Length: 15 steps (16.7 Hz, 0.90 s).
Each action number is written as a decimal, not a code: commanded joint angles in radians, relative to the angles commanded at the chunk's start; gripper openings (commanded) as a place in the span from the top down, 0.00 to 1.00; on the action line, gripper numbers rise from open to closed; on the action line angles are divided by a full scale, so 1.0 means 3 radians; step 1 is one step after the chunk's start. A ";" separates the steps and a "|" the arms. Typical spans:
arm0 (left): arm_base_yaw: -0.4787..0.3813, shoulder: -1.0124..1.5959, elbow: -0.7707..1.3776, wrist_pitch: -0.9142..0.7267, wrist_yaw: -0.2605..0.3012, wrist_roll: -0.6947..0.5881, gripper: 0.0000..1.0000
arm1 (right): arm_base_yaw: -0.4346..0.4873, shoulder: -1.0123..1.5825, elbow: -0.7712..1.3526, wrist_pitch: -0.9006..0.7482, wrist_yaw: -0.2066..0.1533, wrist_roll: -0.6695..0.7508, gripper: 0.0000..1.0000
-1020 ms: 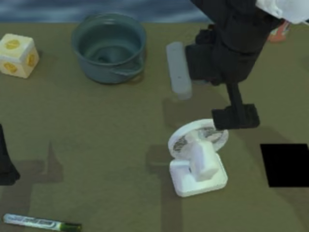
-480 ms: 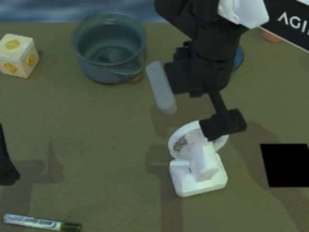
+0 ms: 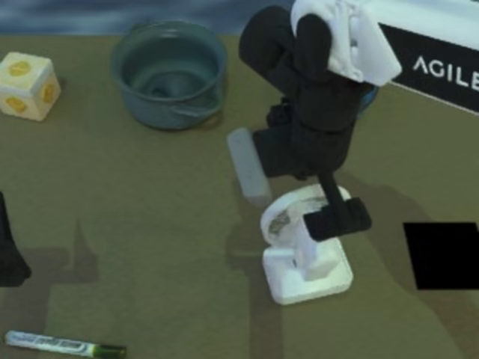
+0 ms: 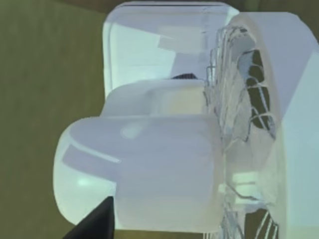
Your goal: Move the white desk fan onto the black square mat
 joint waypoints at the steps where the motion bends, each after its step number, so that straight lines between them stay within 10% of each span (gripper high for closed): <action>1: 0.0000 0.0000 0.0000 0.0000 0.0000 0.0000 0.00 | 0.0001 0.0001 -0.0042 0.0042 0.0000 0.0000 0.00; 5: 0.0000 0.0000 0.0000 0.0000 0.0000 0.0000 0.00 | 0.0001 0.0001 -0.0050 0.0050 0.0000 0.0000 0.00; 15: 0.0000 0.0000 0.0000 0.0000 0.0000 0.0000 0.00 | 0.0001 0.0001 -0.0050 0.0050 0.0000 0.0000 0.75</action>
